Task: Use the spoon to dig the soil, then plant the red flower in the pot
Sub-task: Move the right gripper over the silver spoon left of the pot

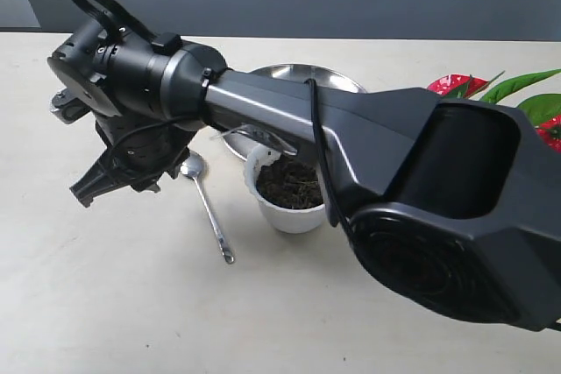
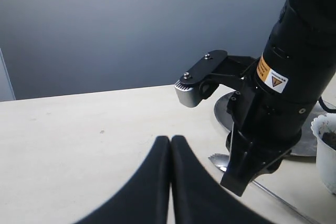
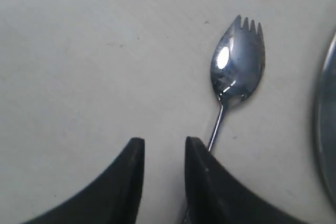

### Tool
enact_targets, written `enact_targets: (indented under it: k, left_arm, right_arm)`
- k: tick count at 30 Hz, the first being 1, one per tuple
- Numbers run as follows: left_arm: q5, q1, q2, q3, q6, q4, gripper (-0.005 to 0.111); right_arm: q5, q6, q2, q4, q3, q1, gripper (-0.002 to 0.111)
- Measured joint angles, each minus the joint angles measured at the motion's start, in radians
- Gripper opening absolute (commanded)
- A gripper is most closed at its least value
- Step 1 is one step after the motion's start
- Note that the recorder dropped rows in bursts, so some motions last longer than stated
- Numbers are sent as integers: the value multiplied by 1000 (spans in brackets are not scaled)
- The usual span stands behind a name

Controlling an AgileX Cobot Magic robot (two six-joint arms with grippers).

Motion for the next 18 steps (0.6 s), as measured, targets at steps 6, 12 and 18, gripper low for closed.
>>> enact_targets:
  k: [6, 12, 18]
  left_arm:
    - [0, 0, 0, 0, 0, 0, 1]
    - [0, 0, 0, 0, 0, 0, 1]
    - [0, 0, 0, 0, 0, 0, 1]
  right_arm:
    - [0, 38, 16, -1, -2, -2, 36]
    - [0, 85, 72, 23, -2, -34, 36]
    - [0, 119, 88, 6, -2, -48, 36]
